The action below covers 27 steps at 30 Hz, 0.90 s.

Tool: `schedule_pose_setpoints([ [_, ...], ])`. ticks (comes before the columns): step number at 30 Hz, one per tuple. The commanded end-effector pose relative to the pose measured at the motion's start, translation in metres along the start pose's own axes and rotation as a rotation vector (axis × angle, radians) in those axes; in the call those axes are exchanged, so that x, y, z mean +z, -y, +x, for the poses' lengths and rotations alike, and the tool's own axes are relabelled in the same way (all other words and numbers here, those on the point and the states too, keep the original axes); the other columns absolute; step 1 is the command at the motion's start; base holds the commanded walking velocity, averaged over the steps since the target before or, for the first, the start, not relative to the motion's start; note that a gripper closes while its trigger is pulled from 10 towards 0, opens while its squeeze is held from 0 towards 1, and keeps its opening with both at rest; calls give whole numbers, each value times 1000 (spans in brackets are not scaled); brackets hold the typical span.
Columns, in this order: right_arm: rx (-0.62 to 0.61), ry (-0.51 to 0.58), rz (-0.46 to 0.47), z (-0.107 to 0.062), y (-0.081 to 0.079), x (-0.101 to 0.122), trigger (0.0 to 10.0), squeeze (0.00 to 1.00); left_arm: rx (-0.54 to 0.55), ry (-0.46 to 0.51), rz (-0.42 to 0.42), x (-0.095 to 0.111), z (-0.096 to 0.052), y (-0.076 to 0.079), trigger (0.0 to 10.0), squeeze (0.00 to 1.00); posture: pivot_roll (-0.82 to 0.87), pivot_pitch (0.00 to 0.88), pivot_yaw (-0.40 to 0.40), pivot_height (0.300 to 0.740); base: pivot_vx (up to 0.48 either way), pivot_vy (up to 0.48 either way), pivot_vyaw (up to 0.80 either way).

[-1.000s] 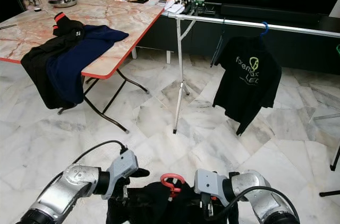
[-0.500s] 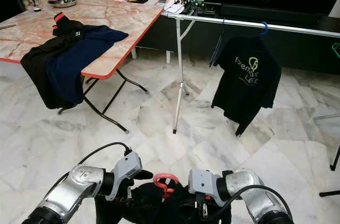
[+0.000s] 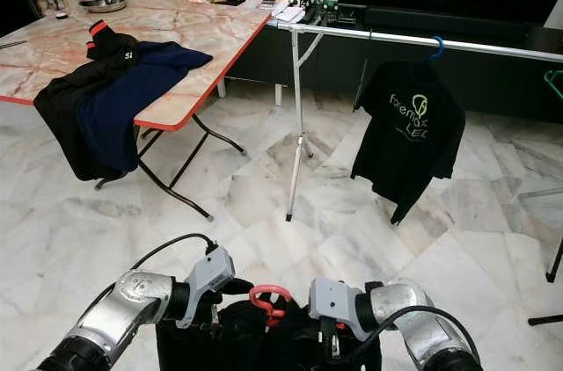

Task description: Hang hanger

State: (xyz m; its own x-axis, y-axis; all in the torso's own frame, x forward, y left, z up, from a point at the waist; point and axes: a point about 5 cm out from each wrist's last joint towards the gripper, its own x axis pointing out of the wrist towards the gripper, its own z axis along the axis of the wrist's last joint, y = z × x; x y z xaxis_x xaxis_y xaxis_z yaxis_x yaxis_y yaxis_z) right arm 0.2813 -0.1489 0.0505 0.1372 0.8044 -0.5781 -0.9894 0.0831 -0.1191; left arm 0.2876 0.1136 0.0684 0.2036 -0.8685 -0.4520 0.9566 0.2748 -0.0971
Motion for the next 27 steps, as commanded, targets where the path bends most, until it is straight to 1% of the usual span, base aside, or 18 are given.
schedule_pose_setpoints([
  [1, -65, 78, -30, -3, 14, 16, 0, 0, -39, -1, -10, -4, 4, 4, 10000, 0, 71, 73, -41, 740, 0, 0, 0],
  [3, -67, 79, -29, -3, 14, 16, 0, 0, -51, 5, -2, -3, 3, 5, 10000, 0, 71, 74, -41, 740, 0, 0, 0],
  [5, -81, 89, -21, -4, 15, 17, 0, 0, -63, 27, 19, 2, 0, 6, 10000, 0, 69, 75, -40, 740, 0, 0, 0],
  [8, -96, 103, -9, -6, 16, 17, 0, 0, -55, 38, 22, 4, -1, 5, 10000, 0, 67, 76, -42, 740, 0, 0, 0],
  [11, -117, 137, 16, -9, 18, 17, 0, 0, -49, 48, 28, 4, -2, 5, 10000, 0, 67, 78, -43, 740, 0, 0, 0],
  [15, -142, 202, 66, -14, 21, 21, 0, 0, -54, 58, 39, 6, -4, 8, 10000, 0, 63, 78, -44, 740, 0, 0, 0],
  [17, -144, 212, 73, -14, 22, 21, 0, 0, -56, 58, 43, 6, -4, 9, 10000, 0, 63, 78, -44, 740, 0, 0, 0],
  [18, -146, 251, 105, -17, 24, 23, 0, 0, -54, 46, 59, 6, -5, 10, 10000, 0, 64, 77, -47, 740, 0, 0, 0],
  [20, -142, 269, 123, -18, 25, 24, 0, 0, -54, 26, 85, 6, -5, 10, 10000, 0, 64, 76, -48, 740, 0, 0, 0],
  [24, -119, 258, 122, -18, 23, 24, 0, 0, -38, -3, 131, 8, -5, 9, 10000, 0, 66, 76, -50, 740, 0, 0, 0],
  [27, -107, 258, 123, -16, 22, 24, 0, 0, -42, -13, 141, 9, -5, 9, 10000, 0, 65, 74, -50, 740, 0, 0, 0],
])
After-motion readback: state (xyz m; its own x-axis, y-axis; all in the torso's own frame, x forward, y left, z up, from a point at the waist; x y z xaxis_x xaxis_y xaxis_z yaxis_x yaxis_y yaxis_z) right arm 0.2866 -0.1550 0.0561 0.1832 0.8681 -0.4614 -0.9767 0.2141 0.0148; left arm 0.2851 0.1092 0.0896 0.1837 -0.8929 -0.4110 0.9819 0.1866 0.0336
